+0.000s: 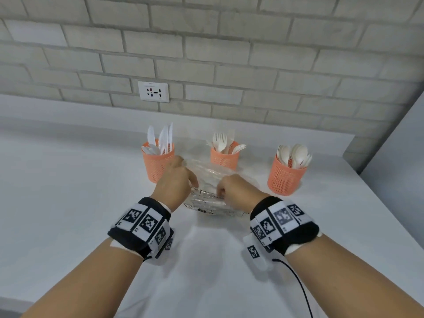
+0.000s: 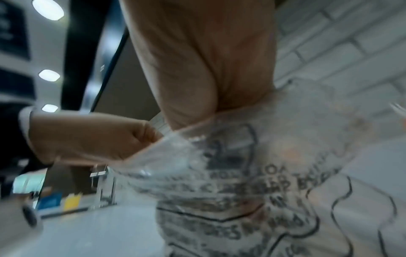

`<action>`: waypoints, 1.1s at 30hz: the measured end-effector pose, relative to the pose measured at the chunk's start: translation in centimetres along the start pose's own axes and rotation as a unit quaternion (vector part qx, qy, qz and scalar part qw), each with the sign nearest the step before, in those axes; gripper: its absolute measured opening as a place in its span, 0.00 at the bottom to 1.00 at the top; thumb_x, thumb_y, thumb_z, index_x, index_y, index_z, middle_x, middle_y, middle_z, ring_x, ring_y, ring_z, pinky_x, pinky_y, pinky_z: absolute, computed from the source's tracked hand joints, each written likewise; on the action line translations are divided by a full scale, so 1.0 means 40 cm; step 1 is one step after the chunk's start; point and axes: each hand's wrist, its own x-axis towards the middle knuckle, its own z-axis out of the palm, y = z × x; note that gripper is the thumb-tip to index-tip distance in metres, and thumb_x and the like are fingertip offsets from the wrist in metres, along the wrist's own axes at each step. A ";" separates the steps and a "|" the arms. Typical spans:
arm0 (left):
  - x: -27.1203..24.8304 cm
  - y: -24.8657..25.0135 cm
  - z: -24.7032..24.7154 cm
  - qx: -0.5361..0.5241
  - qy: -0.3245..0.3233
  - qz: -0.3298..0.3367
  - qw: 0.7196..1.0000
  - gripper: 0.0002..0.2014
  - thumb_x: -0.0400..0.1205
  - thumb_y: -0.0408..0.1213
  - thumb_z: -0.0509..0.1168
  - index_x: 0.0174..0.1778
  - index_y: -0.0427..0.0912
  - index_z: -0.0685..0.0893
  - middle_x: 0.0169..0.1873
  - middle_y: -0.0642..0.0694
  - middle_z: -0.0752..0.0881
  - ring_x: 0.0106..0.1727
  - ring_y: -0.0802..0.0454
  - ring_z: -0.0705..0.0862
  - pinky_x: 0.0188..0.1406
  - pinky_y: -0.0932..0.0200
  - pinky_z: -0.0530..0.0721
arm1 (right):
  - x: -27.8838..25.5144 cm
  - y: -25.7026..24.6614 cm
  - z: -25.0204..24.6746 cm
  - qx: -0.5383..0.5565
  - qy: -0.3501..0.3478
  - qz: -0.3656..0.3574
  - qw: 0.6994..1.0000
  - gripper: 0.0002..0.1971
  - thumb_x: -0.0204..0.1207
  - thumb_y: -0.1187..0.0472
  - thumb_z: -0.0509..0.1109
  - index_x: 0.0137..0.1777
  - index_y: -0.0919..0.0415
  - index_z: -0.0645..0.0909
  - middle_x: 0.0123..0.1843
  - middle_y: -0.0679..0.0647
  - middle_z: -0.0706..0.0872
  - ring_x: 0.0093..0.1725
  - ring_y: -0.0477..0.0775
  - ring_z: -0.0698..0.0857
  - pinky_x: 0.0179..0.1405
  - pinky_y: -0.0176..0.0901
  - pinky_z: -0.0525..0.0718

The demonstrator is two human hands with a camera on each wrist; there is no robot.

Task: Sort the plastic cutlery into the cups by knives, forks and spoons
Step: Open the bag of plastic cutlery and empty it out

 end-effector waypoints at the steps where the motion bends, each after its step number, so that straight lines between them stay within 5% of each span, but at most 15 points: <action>1: 0.002 -0.002 0.002 0.022 -0.014 -0.018 0.999 0.24 0.74 0.17 0.58 0.60 0.41 0.85 0.64 0.37 0.70 0.69 0.39 0.70 0.70 0.55 0.69 | 0.004 -0.001 0.002 -0.022 -0.002 0.027 0.999 0.13 0.79 0.70 0.63 0.62 0.69 0.79 0.63 0.64 0.81 0.51 0.55 0.81 0.50 0.37 0.75; 3: 0.006 0.001 0.006 0.041 -0.035 -0.040 0.998 0.32 0.74 0.18 0.56 0.74 0.44 0.73 0.68 0.35 0.67 0.69 0.34 0.69 0.71 0.50 0.69 | 0.018 -0.001 0.006 -0.045 0.011 0.053 0.998 0.29 0.76 0.69 0.67 0.76 0.69 0.63 0.77 0.66 0.66 0.68 0.61 0.76 0.65 0.44 0.75; 5: 0.012 0.005 0.005 0.028 -0.053 -0.063 0.996 0.36 0.74 0.18 0.56 0.78 0.46 0.65 0.73 0.33 0.62 0.74 0.32 0.65 0.73 0.47 0.66 | 0.038 0.003 0.010 -0.062 -0.002 0.059 0.996 0.37 0.76 0.66 0.68 0.81 0.68 0.52 0.80 0.65 0.62 0.74 0.63 0.71 0.71 0.49 0.72; 9: 0.023 -0.014 -0.003 -0.053 -0.089 -0.101 0.989 0.36 0.75 0.17 0.57 0.79 0.46 0.65 0.77 0.34 0.57 0.79 0.36 0.61 0.72 0.54 0.68 | 0.070 0.019 -0.006 -0.092 -0.120 0.023 0.988 0.28 0.80 0.55 0.64 0.75 0.69 0.62 0.69 0.62 0.78 0.61 0.59 0.79 0.56 0.43 0.76; 12: 0.029 -0.034 -0.001 -0.087 -0.095 -0.099 0.987 0.33 0.76 0.19 0.60 0.77 0.43 0.68 0.74 0.35 0.70 0.72 0.38 0.72 0.62 0.60 0.74 | 0.081 0.040 -0.037 -0.081 -0.190 0.017 0.978 0.39 0.76 0.52 0.70 0.80 0.66 0.55 0.79 0.61 0.68 0.76 0.61 0.68 0.76 0.48 0.67; 14: 0.029 -0.036 0.005 -0.104 -0.086 -0.105 0.985 0.31 0.76 0.19 0.59 0.77 0.42 0.68 0.74 0.37 0.72 0.73 0.39 0.72 0.68 0.56 0.73 | 0.093 0.047 -0.039 -0.094 -0.210 0.035 0.973 0.46 0.70 0.56 0.75 0.81 0.66 0.50 0.80 0.61 0.64 0.78 0.61 0.66 0.78 0.52 0.66; 17: 0.028 -0.036 0.010 -0.119 -0.079 -0.107 0.984 0.29 0.78 0.21 0.57 0.77 0.41 0.68 0.74 0.38 0.73 0.72 0.39 0.73 0.67 0.54 0.73 | 0.103 0.044 -0.019 -0.143 -0.192 0.042 0.970 0.51 0.66 0.62 0.78 0.81 0.66 0.47 0.77 0.64 0.69 0.72 0.63 0.73 0.70 0.52 0.76; 22: 0.024 -0.043 -0.002 -0.154 -0.091 -0.097 0.979 0.27 0.77 0.22 0.58 0.73 0.44 0.72 0.65 0.38 0.78 0.52 0.45 0.79 0.40 0.63 0.76 | 0.094 0.042 0.002 -0.194 -0.209 0.029 0.958 0.57 0.68 0.68 0.75 0.82 0.57 0.31 0.81 0.64 0.61 0.75 0.64 0.70 0.68 0.53 0.75; 27: 0.026 -0.035 -0.014 -0.178 -0.026 -0.094 0.979 0.22 0.78 0.23 0.59 0.68 0.41 0.77 0.64 0.37 0.79 0.55 0.41 0.80 0.51 0.56 0.78 | 0.077 0.064 0.000 -0.161 -0.139 -0.034 0.977 0.51 0.72 0.73 0.68 0.82 0.57 0.34 0.73 0.63 0.72 0.54 0.54 0.81 0.48 0.38 0.80; 30: 0.030 -0.032 -0.018 -0.221 -0.017 -0.093 0.971 0.25 0.75 0.18 0.60 0.67 0.41 0.78 0.61 0.38 0.82 0.48 0.43 0.82 0.50 0.47 0.83 | 0.070 0.074 0.008 -0.171 -0.110 -0.067 0.977 0.50 0.72 0.77 0.65 0.82 0.55 0.33 0.76 0.62 0.67 0.64 0.60 0.78 0.60 0.47 0.80; 33: 0.027 -0.034 -0.014 -0.229 -0.054 -0.079 0.969 0.29 0.74 0.17 0.59 0.70 0.45 0.74 0.65 0.41 0.77 0.58 0.42 0.80 0.54 0.46 0.82 | 0.067 0.079 0.023 -0.150 -0.092 -0.087 0.981 0.50 0.71 0.72 0.69 0.83 0.53 0.37 0.72 0.63 0.72 0.65 0.61 0.77 0.62 0.49 0.79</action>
